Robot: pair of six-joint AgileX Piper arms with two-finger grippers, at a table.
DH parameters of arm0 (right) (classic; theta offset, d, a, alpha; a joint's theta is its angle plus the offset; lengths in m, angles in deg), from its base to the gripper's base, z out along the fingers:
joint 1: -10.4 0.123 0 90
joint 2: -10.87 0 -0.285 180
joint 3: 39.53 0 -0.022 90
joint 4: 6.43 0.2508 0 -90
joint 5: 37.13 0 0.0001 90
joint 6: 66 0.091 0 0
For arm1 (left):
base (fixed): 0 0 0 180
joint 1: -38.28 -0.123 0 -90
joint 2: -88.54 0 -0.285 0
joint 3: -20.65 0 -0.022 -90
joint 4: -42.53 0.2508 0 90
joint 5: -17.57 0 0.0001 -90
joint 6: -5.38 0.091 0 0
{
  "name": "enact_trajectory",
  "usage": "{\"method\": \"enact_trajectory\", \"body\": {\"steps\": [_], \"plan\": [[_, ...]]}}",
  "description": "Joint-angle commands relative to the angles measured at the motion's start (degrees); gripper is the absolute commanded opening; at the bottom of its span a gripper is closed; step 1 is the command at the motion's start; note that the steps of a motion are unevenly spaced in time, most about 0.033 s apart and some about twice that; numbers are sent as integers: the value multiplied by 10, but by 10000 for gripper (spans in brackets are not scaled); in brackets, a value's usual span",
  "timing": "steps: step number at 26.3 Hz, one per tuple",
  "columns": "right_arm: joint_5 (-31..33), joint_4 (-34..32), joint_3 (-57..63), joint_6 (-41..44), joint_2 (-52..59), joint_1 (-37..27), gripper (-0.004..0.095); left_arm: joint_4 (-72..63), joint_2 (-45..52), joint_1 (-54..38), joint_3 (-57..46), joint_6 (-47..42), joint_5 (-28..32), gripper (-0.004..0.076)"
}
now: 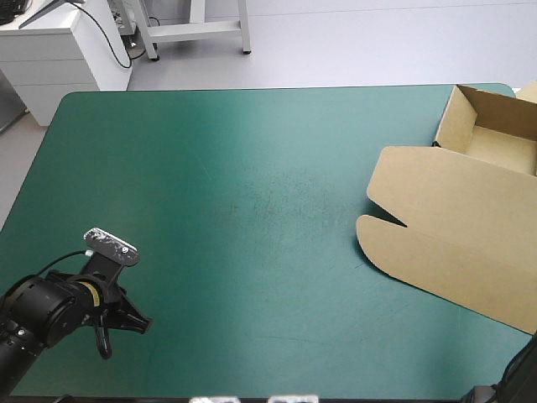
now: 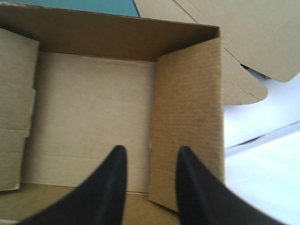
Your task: Fold the box
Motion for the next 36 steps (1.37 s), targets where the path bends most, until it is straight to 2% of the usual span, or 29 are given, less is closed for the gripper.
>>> {"method": "enact_trajectory", "body": {"steps": [1, 3, 5, 10, 15, 20, 25, 27, 28, 31, 36], "plan": [[-2, 71, -20, -21, 55, -2, -15, 3, 5, 4, 12, -5, 16, -8], [-2, 119, -20, -44, 65, -2, -20, 1, 5, 4, 12, -5, 17, -8], [-2, 139, -19, -56, 81, 5, -19, -2, 5, 4, 12, -12, 21, -8], [-2, 128, -7, -64, 124, 35, -19, -2, 5, 4, 12, -16, 32, -8], [-2, 138, 73, -73, 194, 91, -19, -6, 5, 4, 12, -16, 32, -8], [-2, 138, 219, -121, 277, 162, -19, -5, 5, 4, 12, -16, 41, -8], [-4, 138, 374, -135, 362, 219, -19, -4, 5, 4, 12, -16, 42, -8], [-13, 138, 434, -142, 392, 238, -19, -4, 5, 4, 12, -16, 42, -8], [-28, 138, 501, -150, 432, 256, -19, -4, 5, 4, 12, -11, 44, -8], [-72, 142, 645, -164, 537, 274, -19, -2, 5, 4, 12, -15, 52, -8], [-79, 138, 782, -189, 694, 274, -19, -26, 5, 4, 12, -16, 52, -8]]}}
